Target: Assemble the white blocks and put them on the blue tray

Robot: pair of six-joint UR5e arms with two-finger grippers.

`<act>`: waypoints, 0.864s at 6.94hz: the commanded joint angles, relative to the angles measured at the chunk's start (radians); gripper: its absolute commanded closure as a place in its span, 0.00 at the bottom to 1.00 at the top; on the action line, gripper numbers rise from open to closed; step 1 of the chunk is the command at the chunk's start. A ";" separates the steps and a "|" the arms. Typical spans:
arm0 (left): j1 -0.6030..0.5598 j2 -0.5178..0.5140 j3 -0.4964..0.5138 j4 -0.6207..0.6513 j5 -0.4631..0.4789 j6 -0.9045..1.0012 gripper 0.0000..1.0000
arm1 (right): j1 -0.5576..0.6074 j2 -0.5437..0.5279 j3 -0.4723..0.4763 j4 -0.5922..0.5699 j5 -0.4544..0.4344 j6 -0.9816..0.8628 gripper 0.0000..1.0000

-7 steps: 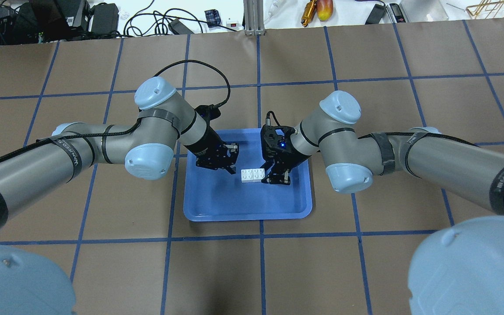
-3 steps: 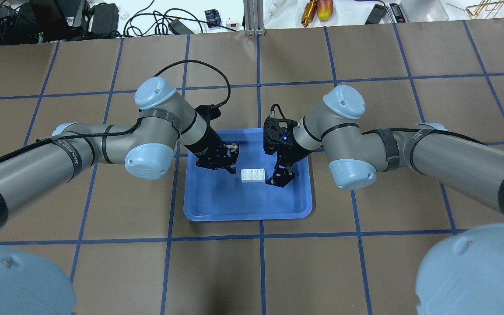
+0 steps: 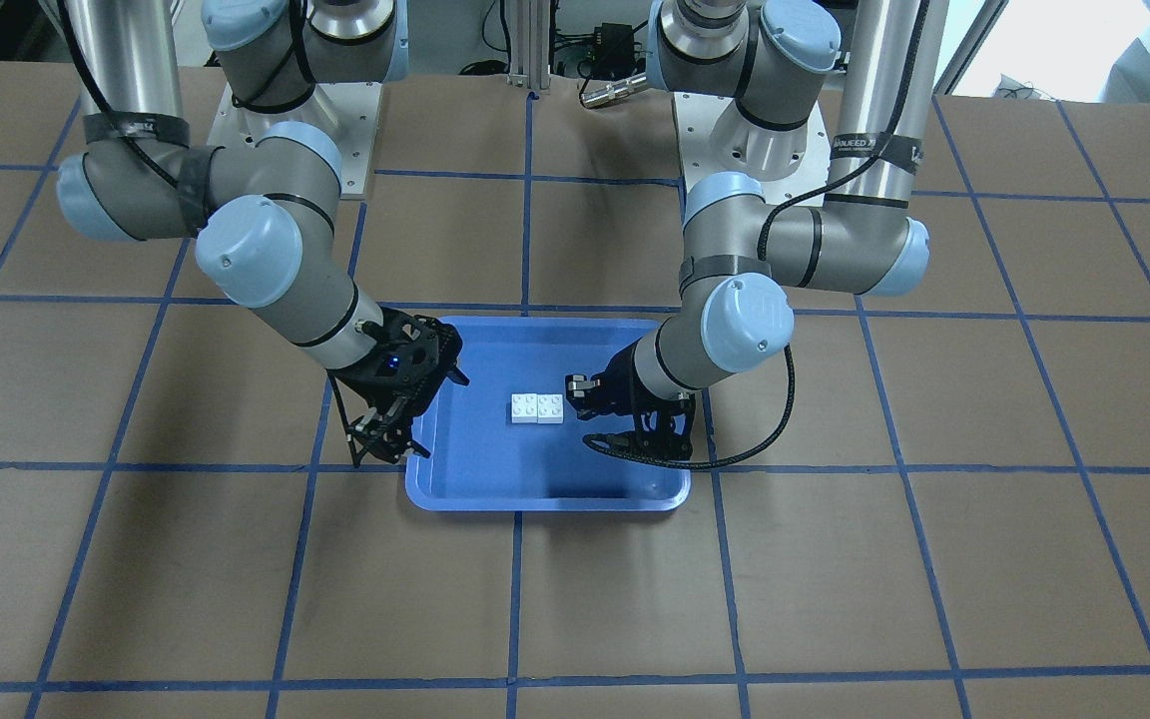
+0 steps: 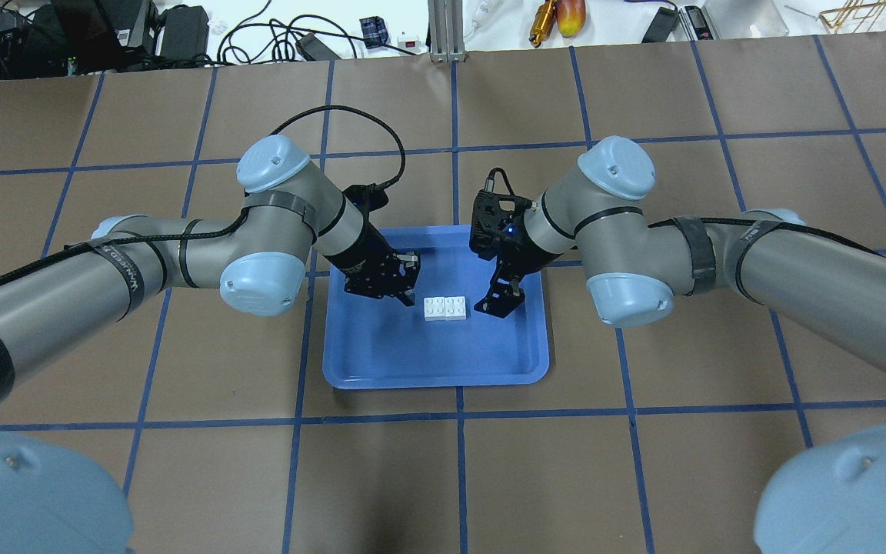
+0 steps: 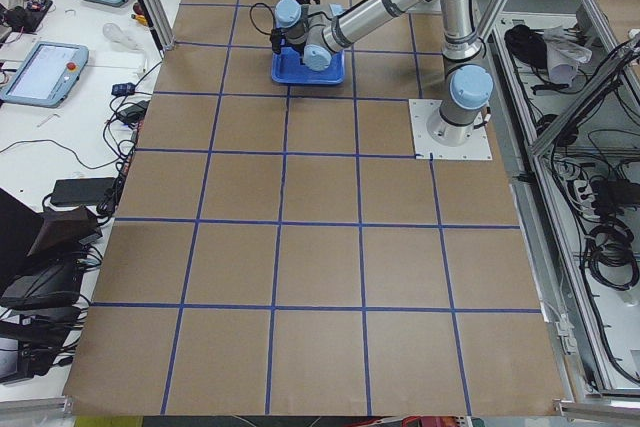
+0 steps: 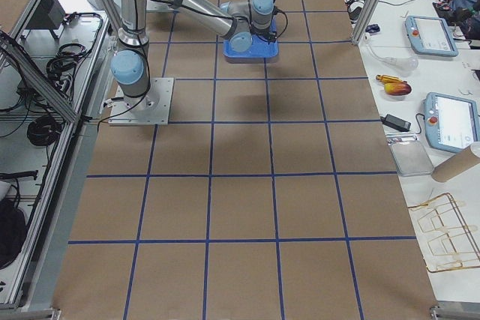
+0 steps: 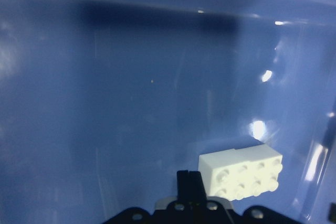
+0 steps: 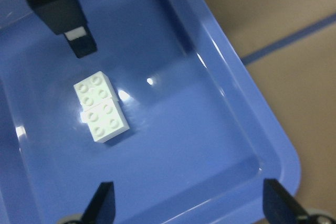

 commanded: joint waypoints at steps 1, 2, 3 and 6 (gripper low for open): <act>-0.005 0.050 0.022 -0.019 0.119 0.003 0.89 | -0.064 -0.062 -0.174 0.337 -0.088 0.416 0.00; 0.001 0.080 0.057 -0.090 0.124 0.006 0.87 | -0.102 -0.068 -0.301 0.540 -0.120 0.538 0.00; 0.001 0.112 0.103 -0.187 0.209 0.014 0.86 | -0.138 -0.071 -0.409 0.697 -0.170 0.636 0.00; 0.013 0.198 0.244 -0.416 0.355 0.089 0.49 | -0.172 -0.171 -0.493 0.875 -0.299 0.897 0.00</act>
